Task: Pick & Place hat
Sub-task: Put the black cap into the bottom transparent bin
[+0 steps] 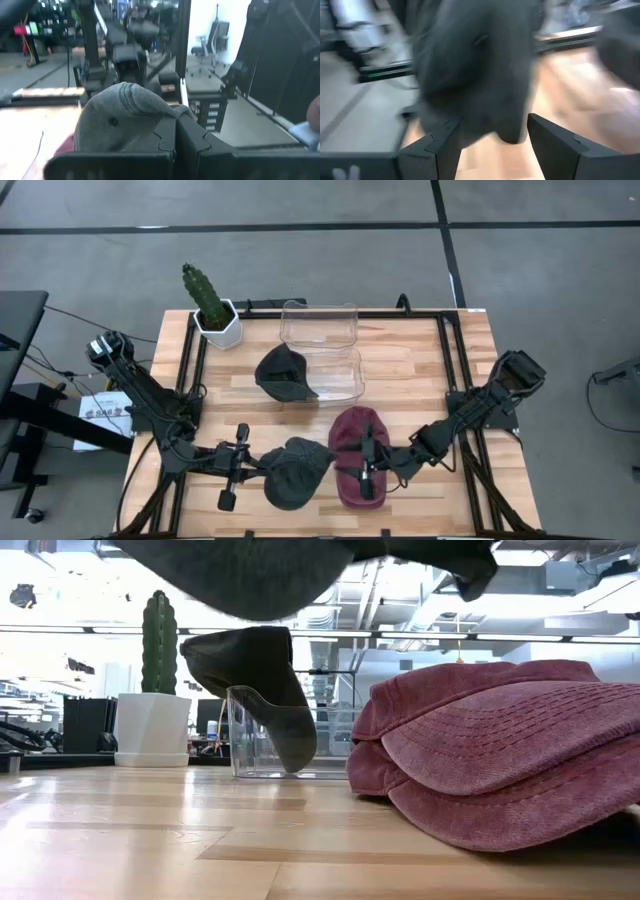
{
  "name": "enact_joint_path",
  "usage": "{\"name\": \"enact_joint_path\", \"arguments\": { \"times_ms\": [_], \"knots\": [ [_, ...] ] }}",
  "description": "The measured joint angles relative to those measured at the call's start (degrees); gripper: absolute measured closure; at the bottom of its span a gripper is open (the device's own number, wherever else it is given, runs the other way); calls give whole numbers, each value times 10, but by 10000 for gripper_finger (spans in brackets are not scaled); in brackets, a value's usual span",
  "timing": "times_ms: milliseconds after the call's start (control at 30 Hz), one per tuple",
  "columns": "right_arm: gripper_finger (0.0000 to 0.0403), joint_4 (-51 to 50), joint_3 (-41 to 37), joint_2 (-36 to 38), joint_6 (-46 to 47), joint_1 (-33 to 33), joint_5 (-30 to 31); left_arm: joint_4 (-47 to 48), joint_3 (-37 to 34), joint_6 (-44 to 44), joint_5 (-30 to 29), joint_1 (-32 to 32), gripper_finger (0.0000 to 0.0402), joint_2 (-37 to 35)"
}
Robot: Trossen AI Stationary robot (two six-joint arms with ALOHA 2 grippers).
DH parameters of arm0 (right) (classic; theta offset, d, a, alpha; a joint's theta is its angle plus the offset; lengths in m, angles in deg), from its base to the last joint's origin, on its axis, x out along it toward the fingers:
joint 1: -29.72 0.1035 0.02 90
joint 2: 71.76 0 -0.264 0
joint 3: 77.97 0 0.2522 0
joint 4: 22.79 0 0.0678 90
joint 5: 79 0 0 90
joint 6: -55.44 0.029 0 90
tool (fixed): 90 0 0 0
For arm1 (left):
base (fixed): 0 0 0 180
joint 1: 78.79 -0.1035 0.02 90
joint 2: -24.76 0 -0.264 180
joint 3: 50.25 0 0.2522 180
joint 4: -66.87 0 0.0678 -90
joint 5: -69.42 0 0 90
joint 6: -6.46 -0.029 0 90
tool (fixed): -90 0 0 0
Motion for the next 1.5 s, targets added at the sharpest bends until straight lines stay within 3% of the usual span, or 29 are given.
{"name": "enact_joint_path", "arguments": {
  "times_ms": [133,233,600,933,1233,1500],
  "knots": [
    [191,29,1,-21,-1,-20,-120,-40,0,-43,0,0,397,0],
    [191,43,1,-39,2,-28,-154,-62,0,-63,0,0,398,0],
    [191,127,1,-85,-26,-49,-200,-93,0,-81,7,0,398,0],
    [191,147,2,-86,-46,-49,-197,-109,0,-82,22,-4,398,23],
    [191,153,2,-86,-47,-49,-197,-202,0,-144,22,-6,398,45],
    [192,165,2,-86,-47,-49,-197,-207,0,-151,22,-22,396,45]
  ]
}}
